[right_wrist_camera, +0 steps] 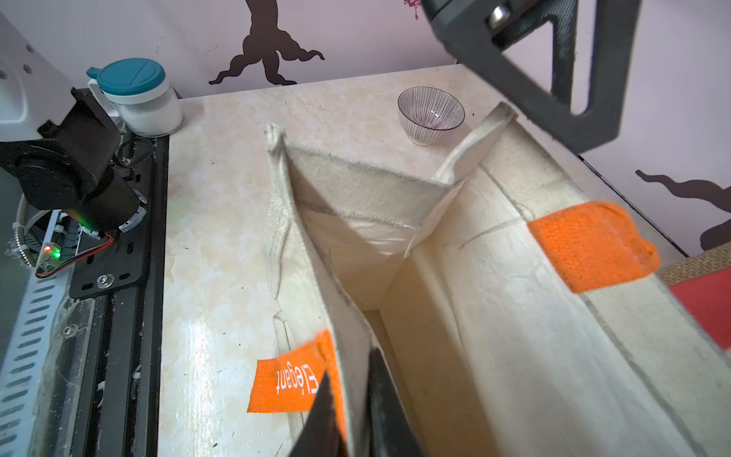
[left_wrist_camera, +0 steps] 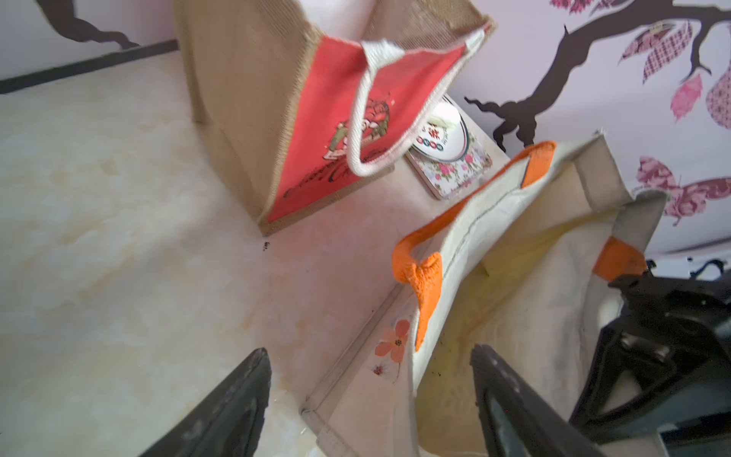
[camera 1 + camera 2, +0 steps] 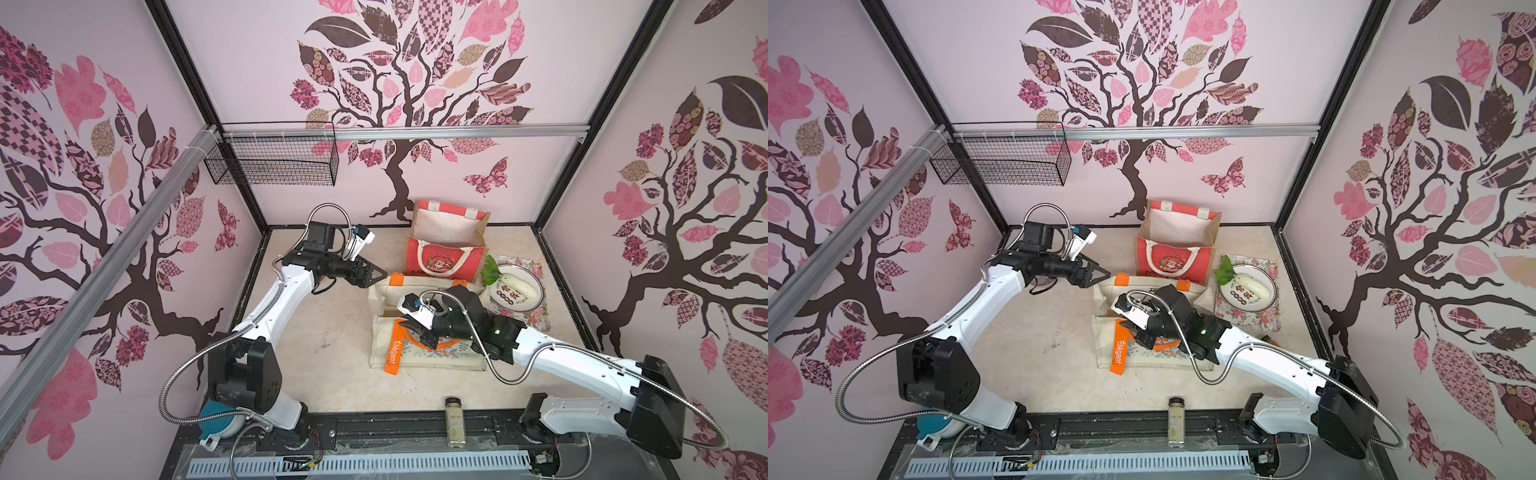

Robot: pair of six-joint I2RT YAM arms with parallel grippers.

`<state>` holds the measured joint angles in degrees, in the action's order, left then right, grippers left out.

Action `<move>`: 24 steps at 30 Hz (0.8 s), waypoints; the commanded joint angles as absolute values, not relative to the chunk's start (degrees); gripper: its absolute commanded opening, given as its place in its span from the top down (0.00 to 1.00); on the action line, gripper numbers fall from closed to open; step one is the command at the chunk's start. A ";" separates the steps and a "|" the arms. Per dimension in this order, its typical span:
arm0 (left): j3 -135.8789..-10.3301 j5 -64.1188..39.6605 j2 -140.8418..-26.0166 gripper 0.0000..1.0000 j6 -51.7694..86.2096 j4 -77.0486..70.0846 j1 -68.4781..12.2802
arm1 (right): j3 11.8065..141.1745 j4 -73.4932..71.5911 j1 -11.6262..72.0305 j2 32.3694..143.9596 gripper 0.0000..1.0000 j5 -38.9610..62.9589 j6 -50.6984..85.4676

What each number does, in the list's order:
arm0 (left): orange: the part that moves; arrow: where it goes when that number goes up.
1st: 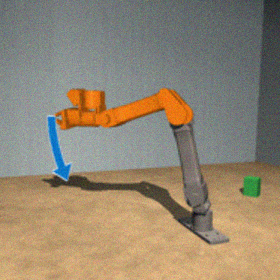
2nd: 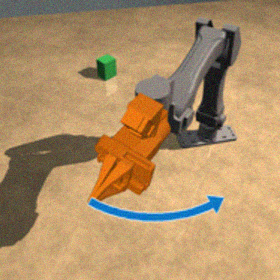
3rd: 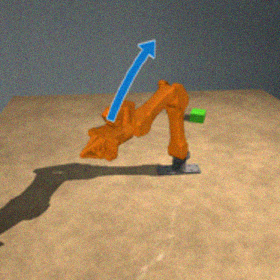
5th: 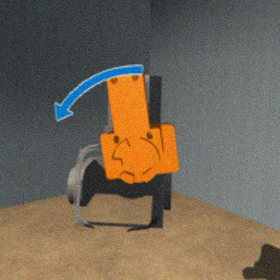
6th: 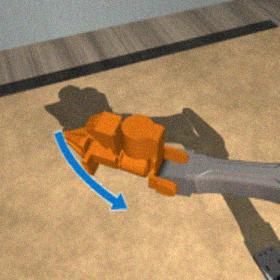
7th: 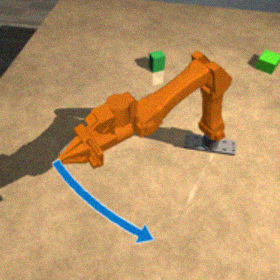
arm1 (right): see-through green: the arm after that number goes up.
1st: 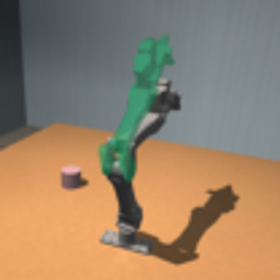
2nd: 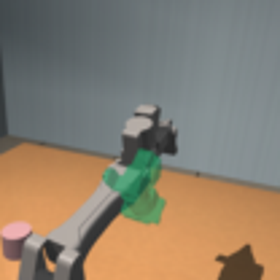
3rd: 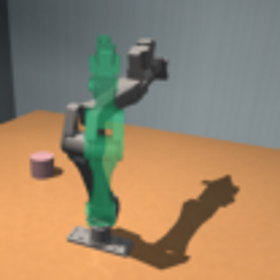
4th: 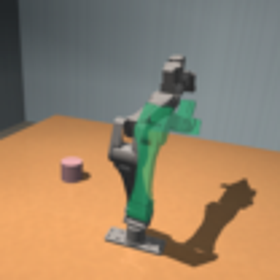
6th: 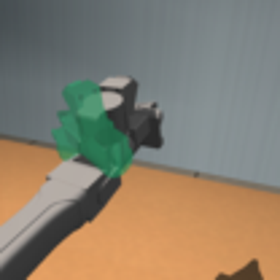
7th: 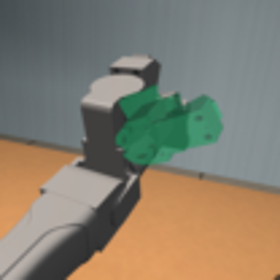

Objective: Put away the canvas bag
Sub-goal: Press the canvas bag at the center of the board.

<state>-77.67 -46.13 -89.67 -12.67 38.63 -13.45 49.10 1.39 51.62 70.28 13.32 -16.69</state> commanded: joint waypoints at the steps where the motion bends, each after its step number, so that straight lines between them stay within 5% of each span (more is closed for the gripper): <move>1: -75.36 -52.30 -89.71 0.17 -14.20 38.99 -14.60 | 49.31 0.19 51.42 69.90 0.88 13.96 -16.87; 9: -70.49 -57.24 -84.16 0.20 -13.13 37.97 -16.28 | 49.63 -0.09 51.34 70.72 0.88 11.87 -16.90; 15: -65.60 -58.79 -77.25 0.33 -10.25 35.88 -16.94 | 52.56 0.82 51.38 73.21 0.88 9.38 -16.05; 24: -59.87 -49.26 -70.62 0.31 -11.48 37.71 -19.00 | 55.58 1.56 50.84 75.59 0.88 8.42 -15.38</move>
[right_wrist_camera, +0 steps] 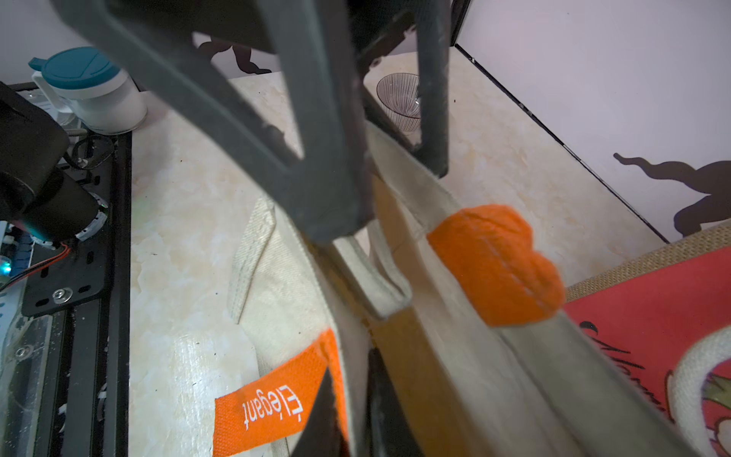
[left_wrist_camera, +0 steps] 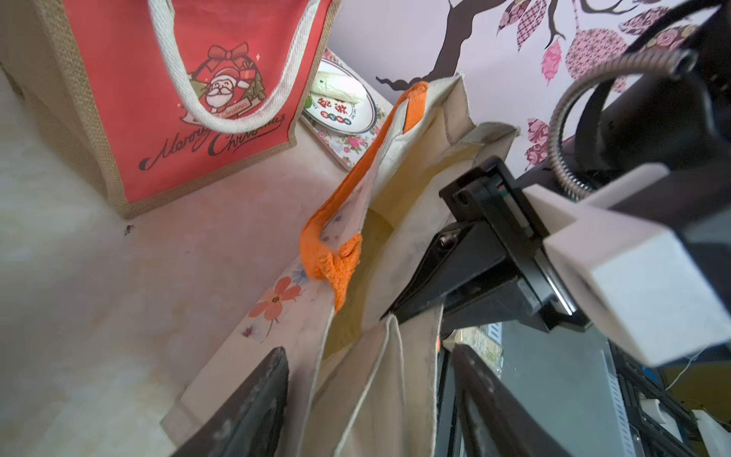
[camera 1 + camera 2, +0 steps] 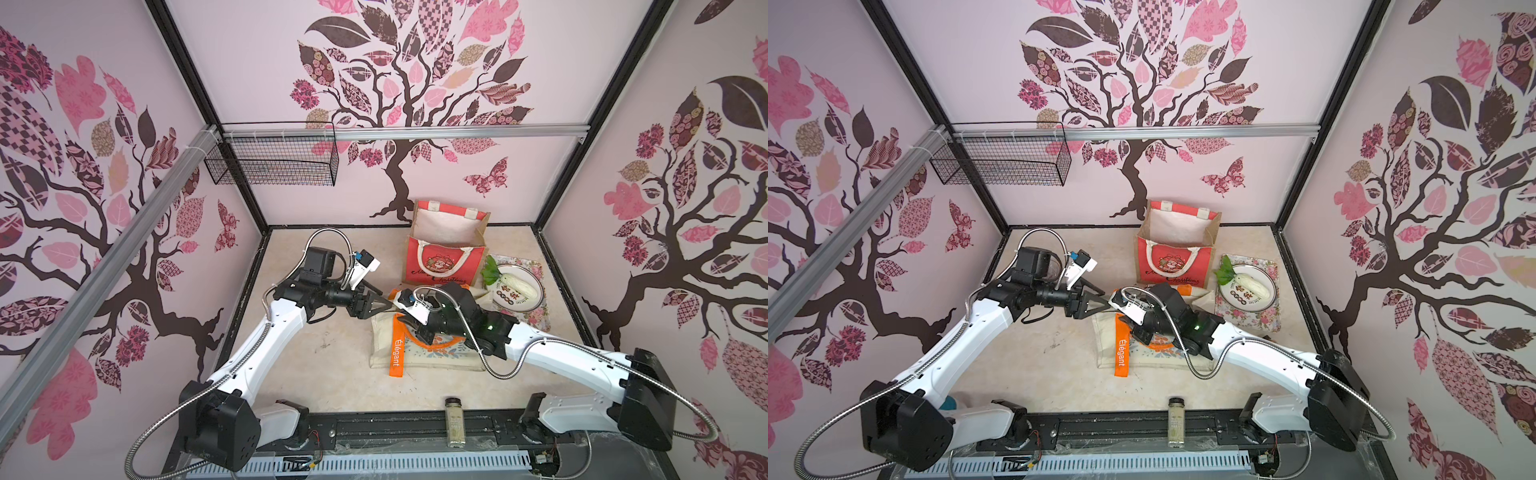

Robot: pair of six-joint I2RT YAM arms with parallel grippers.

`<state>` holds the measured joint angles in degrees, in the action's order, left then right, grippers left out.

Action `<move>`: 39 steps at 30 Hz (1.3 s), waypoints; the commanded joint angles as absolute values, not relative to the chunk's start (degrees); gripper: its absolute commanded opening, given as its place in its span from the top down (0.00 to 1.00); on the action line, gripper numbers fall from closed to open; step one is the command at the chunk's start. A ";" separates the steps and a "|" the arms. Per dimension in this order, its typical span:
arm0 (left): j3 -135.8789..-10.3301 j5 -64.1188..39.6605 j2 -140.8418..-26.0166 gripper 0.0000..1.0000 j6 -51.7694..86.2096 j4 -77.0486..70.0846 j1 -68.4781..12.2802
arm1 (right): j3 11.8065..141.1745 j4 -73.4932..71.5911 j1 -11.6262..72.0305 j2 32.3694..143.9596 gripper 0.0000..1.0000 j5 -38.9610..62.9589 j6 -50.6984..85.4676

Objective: Put away the canvas bag
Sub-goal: Press the canvas bag at the center of the board.

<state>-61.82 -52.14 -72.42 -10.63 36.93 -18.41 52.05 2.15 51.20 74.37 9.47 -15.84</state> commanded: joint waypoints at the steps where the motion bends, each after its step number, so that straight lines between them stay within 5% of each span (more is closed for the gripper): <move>1: -59.64 -48.07 -69.79 0.30 -11.46 37.59 -19.15 | 55.64 1.52 50.81 75.66 0.89 8.00 -15.31; 6: -58.97 -39.73 -68.26 0.25 -12.24 38.31 -20.29 | 55.22 -0.44 50.54 74.32 0.88 7.94 -14.73; 15: -57.97 -30.82 -69.25 0.35 -14.03 39.12 -25.14 | 57.17 0.84 50.54 75.04 0.74 9.23 -15.03; 19: -59.64 -30.24 -69.86 0.50 -14.28 40.63 -25.09 | 58.39 3.78 50.45 74.28 0.51 9.53 -16.10; 21: -59.97 -30.17 -69.38 0.65 -14.14 40.20 -25.13 | 60.07 6.68 50.15 73.66 0.33 10.31 -17.35; 23: -60.67 -30.42 -68.39 0.70 -13.49 39.37 -25.09 | 62.61 10.27 49.36 73.69 0.15 12.43 -19.59; 32: -63.56 -32.32 -68.60 0.82 -14.90 38.03 -25.09 | 76.19 25.05 45.80 83.35 0.12 19.42 -26.48; 34: -63.94 -33.57 -68.21 0.96 -15.87 37.83 -24.96 | 77.62 27.38 45.82 85.68 0.13 20.01 -27.38; 39: -65.29 -37.33 -68.82 0.95 -18.01 37.41 -24.19 | 75.63 23.84 45.75 86.21 0.15 20.28 -28.96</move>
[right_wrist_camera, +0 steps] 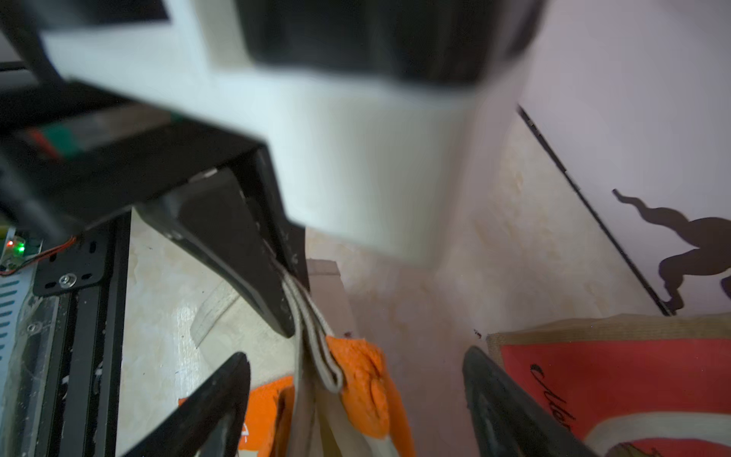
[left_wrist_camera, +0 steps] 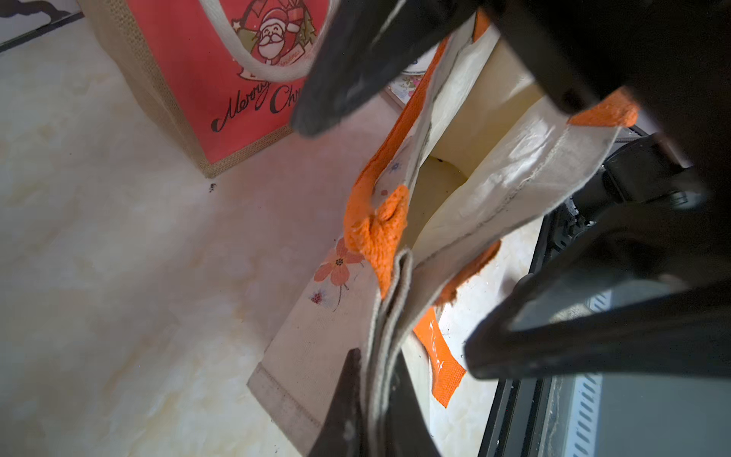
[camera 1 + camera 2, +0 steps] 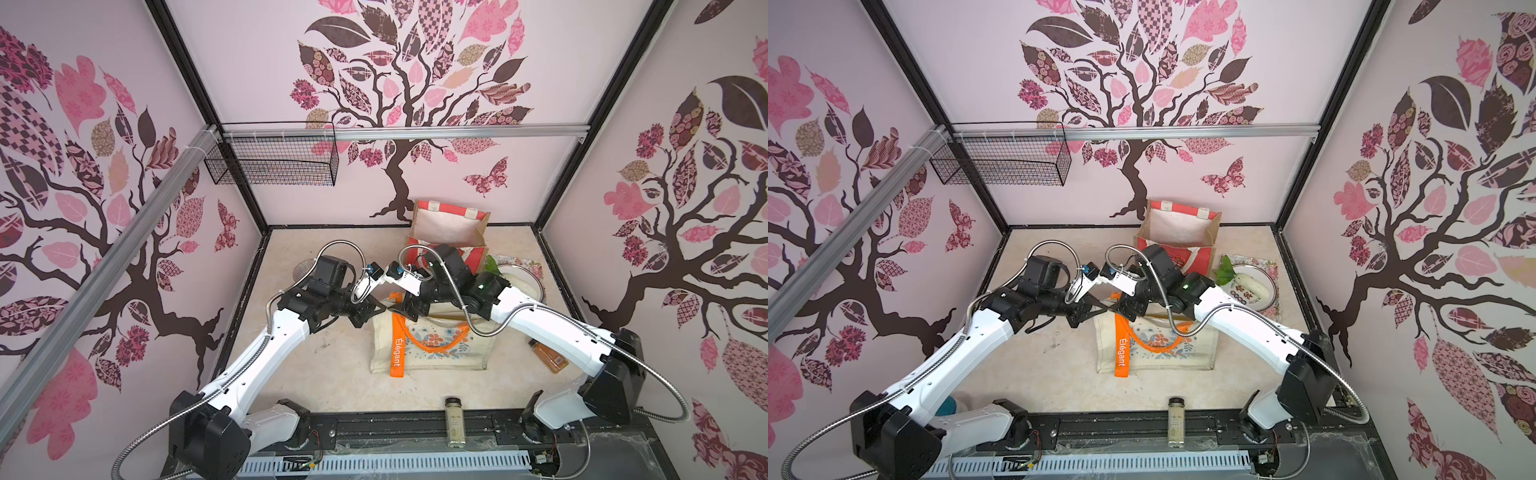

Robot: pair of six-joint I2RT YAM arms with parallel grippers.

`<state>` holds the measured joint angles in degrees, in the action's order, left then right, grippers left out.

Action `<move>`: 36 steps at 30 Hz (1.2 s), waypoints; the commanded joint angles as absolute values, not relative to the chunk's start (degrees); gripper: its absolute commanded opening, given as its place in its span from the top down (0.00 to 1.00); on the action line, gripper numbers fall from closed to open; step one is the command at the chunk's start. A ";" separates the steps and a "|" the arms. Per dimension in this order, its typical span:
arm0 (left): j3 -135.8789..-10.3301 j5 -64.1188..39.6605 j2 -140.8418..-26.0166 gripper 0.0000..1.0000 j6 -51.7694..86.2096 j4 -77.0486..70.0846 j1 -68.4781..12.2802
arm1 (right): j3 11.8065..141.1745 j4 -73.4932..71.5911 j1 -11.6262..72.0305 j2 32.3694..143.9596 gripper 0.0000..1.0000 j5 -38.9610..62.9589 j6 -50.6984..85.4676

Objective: Put away the canvas bag
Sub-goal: Press the canvas bag at the center of the board.

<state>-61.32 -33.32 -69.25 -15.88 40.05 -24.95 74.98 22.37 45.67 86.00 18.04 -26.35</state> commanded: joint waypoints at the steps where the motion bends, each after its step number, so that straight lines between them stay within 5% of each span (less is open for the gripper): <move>1: -65.46 -38.48 -68.85 0.96 -18.16 37.33 -23.60 | 75.55 23.69 45.73 86.31 0.16 20.03 -29.17; 4: -65.59 -43.36 -68.10 0.96 -19.04 37.71 -20.62 | 73.53 20.84 45.51 85.67 0.19 16.50 -30.21; 9: -64.89 -46.44 -66.83 0.98 -18.60 36.21 -17.67 | 73.53 19.47 43.24 85.86 0.41 15.60 -32.04; 15: -63.45 -46.21 -66.86 0.98 -18.68 37.11 -17.84 | 77.34 21.99 43.12 87.28 0.40 15.37 -34.42; 19: -61.68 -46.71 -66.01 0.99 -18.96 36.89 -18.28 | 77.53 22.63 42.60 86.57 0.23 18.90 -38.46; 31: -59.93 -41.49 -64.00 0.99 -18.98 36.76 -17.77 | 78.57 31.43 41.12 90.57 0.37 13.93 -41.70; 33: -60.08 -40.52 -64.09 0.99 -18.60 36.87 -17.78 | 76.60 30.75 39.88 88.31 0.48 14.13 -42.05; 34: -60.20 -40.58 -64.23 0.99 -18.48 37.05 -17.75 | 76.09 30.37 39.04 87.50 0.70 14.24 -42.03; 35: -60.24 -40.68 -64.33 0.99 -18.35 36.87 -17.75 | 75.93 30.38 38.41 86.97 0.82 14.28 -42.10; 36: -60.09 -40.62 -64.33 0.99 -18.24 36.59 -17.75 | 75.87 30.33 38.24 86.77 0.82 13.76 -42.02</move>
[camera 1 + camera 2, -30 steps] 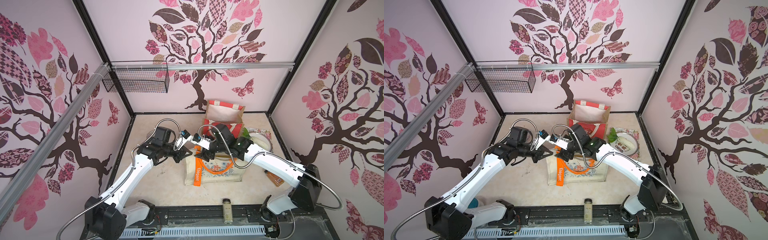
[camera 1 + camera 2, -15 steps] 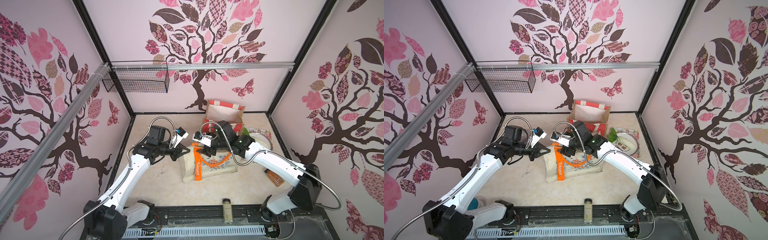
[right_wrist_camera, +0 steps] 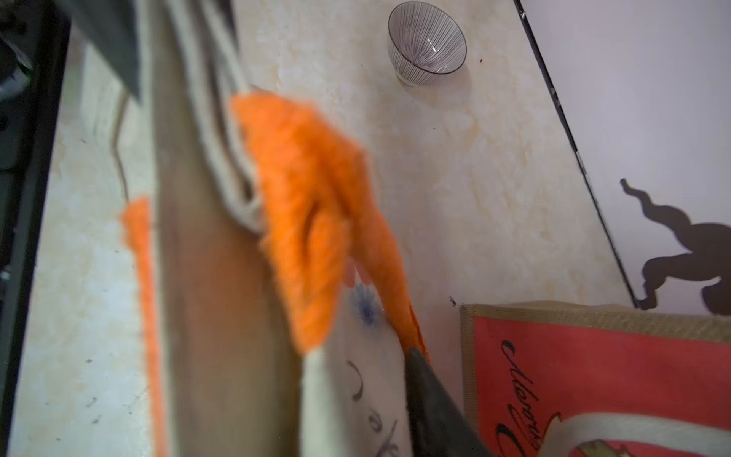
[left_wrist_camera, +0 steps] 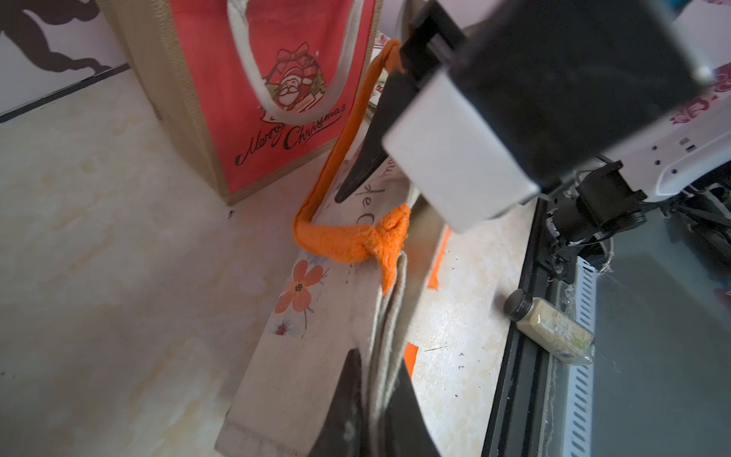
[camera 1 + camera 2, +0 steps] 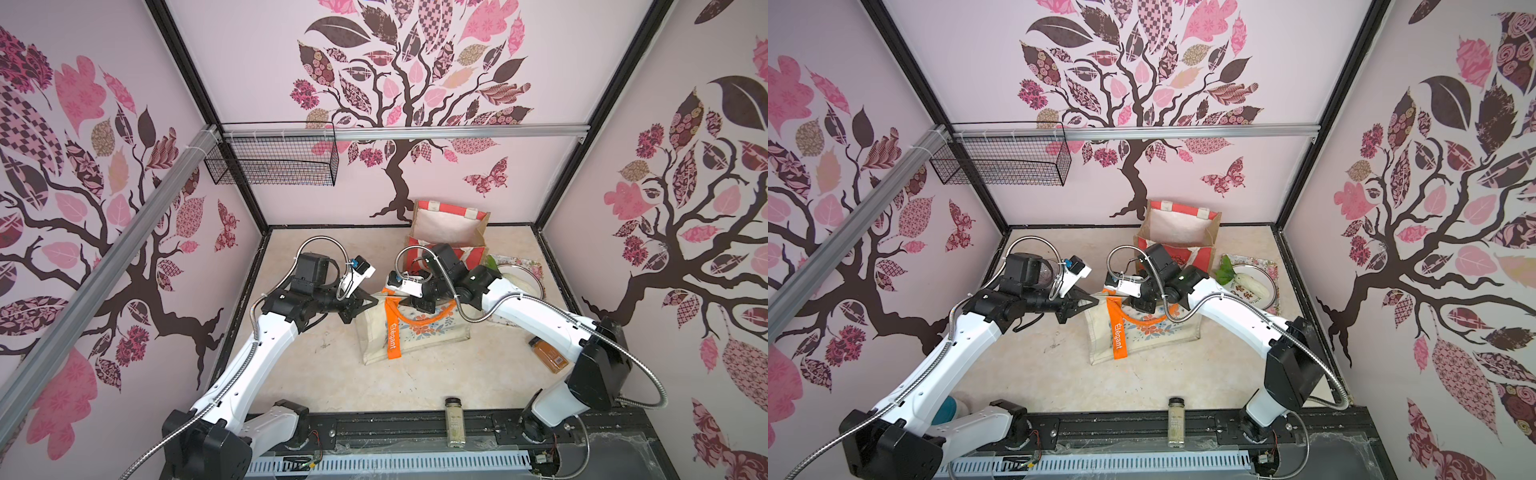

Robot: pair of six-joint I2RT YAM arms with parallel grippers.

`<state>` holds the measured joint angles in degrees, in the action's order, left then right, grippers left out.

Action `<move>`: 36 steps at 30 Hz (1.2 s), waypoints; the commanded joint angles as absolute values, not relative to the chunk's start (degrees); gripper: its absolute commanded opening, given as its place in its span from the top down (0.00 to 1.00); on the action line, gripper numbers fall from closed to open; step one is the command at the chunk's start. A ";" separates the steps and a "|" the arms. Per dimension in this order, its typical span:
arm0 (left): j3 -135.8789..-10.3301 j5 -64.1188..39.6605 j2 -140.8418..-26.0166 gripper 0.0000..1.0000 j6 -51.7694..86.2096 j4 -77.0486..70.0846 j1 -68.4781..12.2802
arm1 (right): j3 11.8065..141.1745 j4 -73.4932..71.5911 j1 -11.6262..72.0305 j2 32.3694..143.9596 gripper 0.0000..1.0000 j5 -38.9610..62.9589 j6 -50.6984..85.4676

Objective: Put away the canvas bag
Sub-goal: Press the canvas bag at the center of the board.

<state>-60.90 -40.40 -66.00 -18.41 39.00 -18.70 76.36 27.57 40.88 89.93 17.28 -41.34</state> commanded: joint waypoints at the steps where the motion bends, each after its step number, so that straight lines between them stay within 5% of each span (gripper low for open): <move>1: -59.88 -40.46 -64.34 0.99 -17.94 36.20 -17.75 | 76.00 30.56 38.25 86.75 0.82 12.84 -42.00; 3: -59.86 -40.36 -64.33 0.99 -17.63 35.91 -17.75 | 76.54 31.28 38.24 86.84 0.78 11.95 -41.56; 6: -59.82 -39.60 -64.46 0.99 -17.02 35.67 -17.76 | 76.89 32.00 38.29 86.97 0.37 9.09 -41.23; 14: -59.98 -38.68 -65.48 0.98 -16.30 35.96 -17.84 | 77.20 33.14 37.45 86.42 0.39 5.73 -42.62; 20: -59.53 -36.33 -65.67 0.98 -15.61 36.24 -18.02 | 78.24 32.73 37.44 85.33 0.61 7.22 -40.90; 22: -59.68 -36.20 -66.37 0.95 -15.65 36.75 -18.18 | 77.46 31.45 37.50 84.37 0.50 8.20 -39.15; 25: -59.92 -36.24 -66.63 0.89 -15.84 37.13 -18.72 | 74.53 26.60 37.53 82.01 0.18 8.38 -35.82; 33: -60.15 -32.61 -66.69 0.71 -15.61 38.01 -19.33 | 73.74 26.91 37.44 72.10 0.11 8.85 -27.99; 36: -60.86 -31.39 -66.86 0.56 -15.78 38.89 -19.75 | 74.73 29.26 37.49 71.75 0.09 6.80 -25.27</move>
<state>-60.80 -32.67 -66.65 -15.42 38.76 -19.25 72.84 27.18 37.74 72.62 7.53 -29.52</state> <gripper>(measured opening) 0.421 0.907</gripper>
